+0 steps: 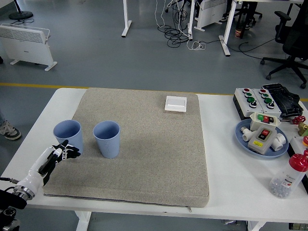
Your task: Push cup pick cup insert cup
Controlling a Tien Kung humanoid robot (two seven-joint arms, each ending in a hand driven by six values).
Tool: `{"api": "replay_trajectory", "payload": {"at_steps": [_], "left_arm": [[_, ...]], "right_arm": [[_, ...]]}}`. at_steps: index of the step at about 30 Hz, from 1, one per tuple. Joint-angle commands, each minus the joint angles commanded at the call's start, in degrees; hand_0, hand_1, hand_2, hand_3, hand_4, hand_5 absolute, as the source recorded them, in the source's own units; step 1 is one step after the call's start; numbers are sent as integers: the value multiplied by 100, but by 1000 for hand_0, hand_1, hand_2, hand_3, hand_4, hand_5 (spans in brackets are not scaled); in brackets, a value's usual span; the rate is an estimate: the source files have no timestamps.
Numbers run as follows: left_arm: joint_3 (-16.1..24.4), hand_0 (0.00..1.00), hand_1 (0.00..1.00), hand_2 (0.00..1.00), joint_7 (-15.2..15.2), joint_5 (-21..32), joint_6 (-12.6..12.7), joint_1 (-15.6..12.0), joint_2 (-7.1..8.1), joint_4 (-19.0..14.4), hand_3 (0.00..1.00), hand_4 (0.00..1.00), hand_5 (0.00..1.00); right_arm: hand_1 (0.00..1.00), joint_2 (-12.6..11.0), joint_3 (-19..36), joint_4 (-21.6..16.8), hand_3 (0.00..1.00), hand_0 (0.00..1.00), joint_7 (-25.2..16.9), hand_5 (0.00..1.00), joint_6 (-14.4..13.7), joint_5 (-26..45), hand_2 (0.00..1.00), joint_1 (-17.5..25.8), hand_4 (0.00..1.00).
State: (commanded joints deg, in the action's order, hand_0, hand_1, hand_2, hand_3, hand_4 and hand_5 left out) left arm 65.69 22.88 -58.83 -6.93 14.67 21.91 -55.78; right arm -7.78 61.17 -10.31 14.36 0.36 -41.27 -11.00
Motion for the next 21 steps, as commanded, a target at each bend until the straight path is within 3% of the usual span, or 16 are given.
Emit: {"api": "replay_trajectory", "payload": {"at_steps": [21], "left_arm": [[-199, 677, 602, 529, 42, 103, -26, 474, -78, 616, 505, 611, 998]], "right_arm": [[710, 26, 24, 0, 611, 771, 3, 558, 0, -45, 709, 14, 267]]}}
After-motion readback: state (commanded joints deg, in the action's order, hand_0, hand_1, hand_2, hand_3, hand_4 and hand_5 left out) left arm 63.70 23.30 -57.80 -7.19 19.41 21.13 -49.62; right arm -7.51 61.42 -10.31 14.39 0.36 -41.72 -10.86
